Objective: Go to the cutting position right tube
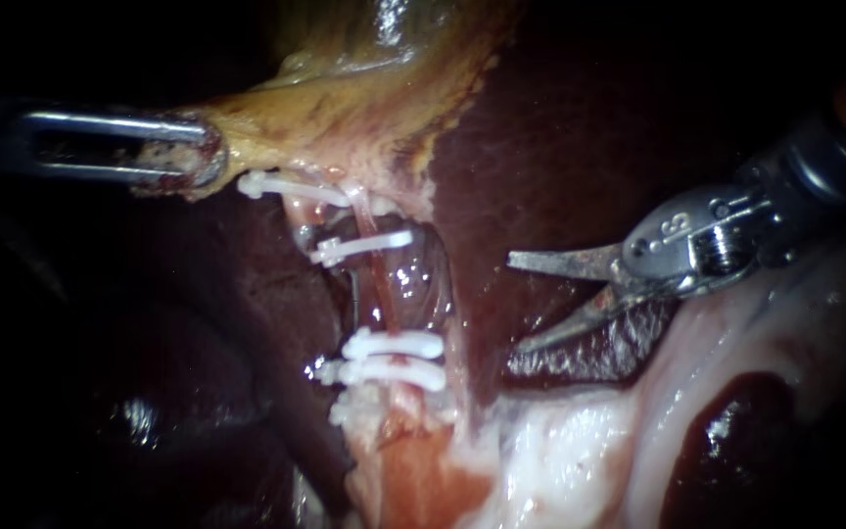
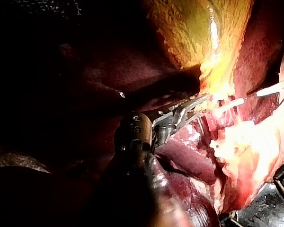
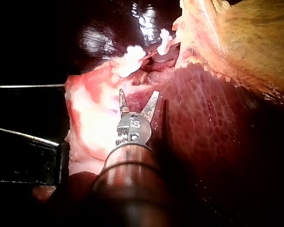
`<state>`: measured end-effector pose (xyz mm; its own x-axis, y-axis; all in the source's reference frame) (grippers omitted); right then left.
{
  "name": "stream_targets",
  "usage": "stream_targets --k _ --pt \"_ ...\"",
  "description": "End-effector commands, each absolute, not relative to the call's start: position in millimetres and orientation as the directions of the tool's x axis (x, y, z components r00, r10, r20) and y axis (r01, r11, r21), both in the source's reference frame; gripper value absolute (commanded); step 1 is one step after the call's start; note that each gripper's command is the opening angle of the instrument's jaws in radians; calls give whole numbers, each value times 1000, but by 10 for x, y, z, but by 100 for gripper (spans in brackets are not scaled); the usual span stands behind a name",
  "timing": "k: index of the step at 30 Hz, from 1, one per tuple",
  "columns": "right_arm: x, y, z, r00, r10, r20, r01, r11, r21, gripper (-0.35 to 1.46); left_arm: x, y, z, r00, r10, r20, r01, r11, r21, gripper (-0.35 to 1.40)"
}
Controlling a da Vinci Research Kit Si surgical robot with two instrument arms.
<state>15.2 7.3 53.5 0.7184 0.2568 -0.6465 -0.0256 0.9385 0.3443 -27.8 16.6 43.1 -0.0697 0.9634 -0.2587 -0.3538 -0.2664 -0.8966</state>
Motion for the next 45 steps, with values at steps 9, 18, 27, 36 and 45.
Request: stream_targets --k 9,18,27,36,45 --pt "179 74 540 714 348 -608 -85 905 417 143 -279 165 432 -69 963 -261 -356 -268 -895 -35" --pt "213 69 559 681 408 -608 -103 876 472 143 -280 164 432 -69 963 -261 -357 -269 -895 -35" --pt "251 75 587 630 459 -626 -90 844 528 143 -280 163 433 -69 963 -262 -357 -269 -895 -35" --pt "279 74 607 600 492 -631 -68 817 572 143 -281 163 433 -68 963 -262 -358 -269 -894 -35" --pt "291 65 616 583 498 -641 -18 798 603 142 -283 162 433 -67 963 -262 -359 -269 -894 -35"
